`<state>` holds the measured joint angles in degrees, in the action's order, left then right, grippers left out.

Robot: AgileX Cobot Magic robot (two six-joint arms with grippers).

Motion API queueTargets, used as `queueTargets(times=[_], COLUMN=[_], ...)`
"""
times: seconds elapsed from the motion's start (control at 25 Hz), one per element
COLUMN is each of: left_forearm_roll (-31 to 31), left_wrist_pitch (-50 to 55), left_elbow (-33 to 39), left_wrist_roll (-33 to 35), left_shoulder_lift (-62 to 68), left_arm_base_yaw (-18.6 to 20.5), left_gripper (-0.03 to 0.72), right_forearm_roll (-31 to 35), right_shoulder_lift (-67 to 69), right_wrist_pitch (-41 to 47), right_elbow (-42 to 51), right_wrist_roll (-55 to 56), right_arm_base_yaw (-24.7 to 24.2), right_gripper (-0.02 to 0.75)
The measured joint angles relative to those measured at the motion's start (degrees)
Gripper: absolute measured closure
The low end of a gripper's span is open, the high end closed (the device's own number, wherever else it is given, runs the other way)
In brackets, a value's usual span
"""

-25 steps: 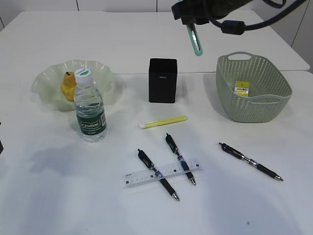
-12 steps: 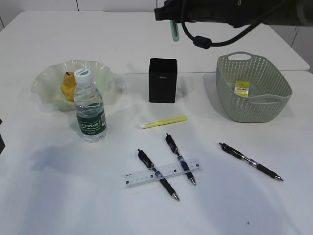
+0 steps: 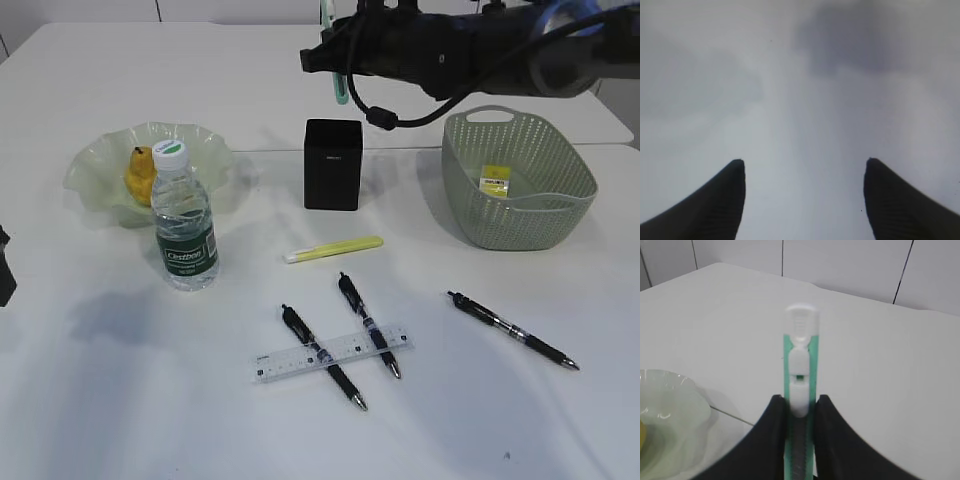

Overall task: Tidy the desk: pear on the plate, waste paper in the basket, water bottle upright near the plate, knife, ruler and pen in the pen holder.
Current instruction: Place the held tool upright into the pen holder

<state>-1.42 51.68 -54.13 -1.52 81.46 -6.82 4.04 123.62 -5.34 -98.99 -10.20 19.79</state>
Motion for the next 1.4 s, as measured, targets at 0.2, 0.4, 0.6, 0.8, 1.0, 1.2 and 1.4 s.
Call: queueTargets(times=[0.2,0.4,0.6,0.8,1.0,1.2,1.4], left_forearm_roll=[0.0,0.0,0.12,0.12,0.19,0.19,0.19], left_wrist_pitch=[0.0,0.0,0.0,0.0,0.0,0.0,0.11], left_elbow=[0.0,0.0,0.0,0.0,0.0,0.0,0.0], left_wrist_roll=[0.0,0.0,0.0,0.0,0.0,0.0,0.0], left_shoulder_lift=[0.0,0.0,0.0,0.0,0.0,0.0,0.0], left_arm_base_yaw=[0.0,0.0,0.0,0.0,0.0,0.0,0.0], left_gripper=[0.167,0.167,0.167,0.167,0.167,0.167,0.167], right_forearm_roll=[0.46,0.6,1.36,1.45,1.58,2.75,2.97], right_shoulder_lift=[4.11,7.52,9.24,9.42,9.42,9.42,9.3], right_wrist_pitch=[-1.59,-1.74,-1.74,-1.74,-1.11,-0.67,0.78], right_elbow=[-2.98,-4.24,-4.33,-4.33,-4.33,-4.33,-4.36], right_wrist_roll=[2.76,3.13,3.26,3.26,3.26,3.3,3.3], right_arm_base_yaw=[0.0,0.0,0.0,0.0,0.0,0.0,0.0], right_gripper=[0.63,0.63,0.629,0.612,0.533,0.477,0.473])
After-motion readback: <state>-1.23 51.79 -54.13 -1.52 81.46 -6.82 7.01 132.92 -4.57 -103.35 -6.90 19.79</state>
